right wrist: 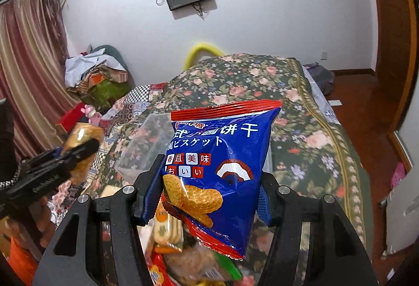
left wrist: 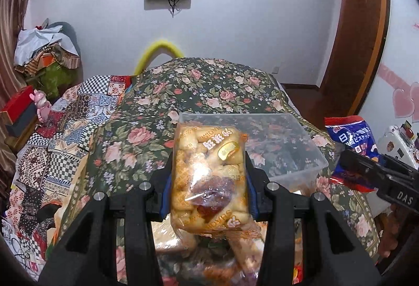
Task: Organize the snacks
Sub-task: 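Carry both bags into the clear box and open both tools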
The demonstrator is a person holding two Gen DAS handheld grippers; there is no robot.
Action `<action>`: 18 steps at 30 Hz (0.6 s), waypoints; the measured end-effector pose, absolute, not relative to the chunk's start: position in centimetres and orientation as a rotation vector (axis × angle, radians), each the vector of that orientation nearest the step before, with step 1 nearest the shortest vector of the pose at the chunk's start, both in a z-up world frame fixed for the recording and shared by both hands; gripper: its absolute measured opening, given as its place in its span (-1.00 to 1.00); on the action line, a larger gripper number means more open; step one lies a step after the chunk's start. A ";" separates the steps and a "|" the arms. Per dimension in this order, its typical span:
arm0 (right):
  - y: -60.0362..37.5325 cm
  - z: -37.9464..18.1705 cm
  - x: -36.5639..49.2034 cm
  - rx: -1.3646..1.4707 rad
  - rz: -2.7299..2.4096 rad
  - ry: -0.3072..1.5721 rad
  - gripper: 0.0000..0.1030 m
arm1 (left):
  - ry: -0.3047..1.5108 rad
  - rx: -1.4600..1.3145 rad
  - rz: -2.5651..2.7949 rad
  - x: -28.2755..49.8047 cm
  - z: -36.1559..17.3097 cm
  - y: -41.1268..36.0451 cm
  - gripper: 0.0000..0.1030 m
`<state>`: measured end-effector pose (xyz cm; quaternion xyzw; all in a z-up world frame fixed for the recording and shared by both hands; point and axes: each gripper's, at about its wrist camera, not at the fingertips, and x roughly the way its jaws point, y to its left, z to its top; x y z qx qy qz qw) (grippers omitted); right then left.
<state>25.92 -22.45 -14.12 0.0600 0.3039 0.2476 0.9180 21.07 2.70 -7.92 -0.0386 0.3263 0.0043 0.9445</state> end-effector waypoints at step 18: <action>-18.7 -16.6 32.6 0.021 0.504 0.735 0.09 | 0.839 -0.092 -0.050 29.7 -12.8 1.2 -0.14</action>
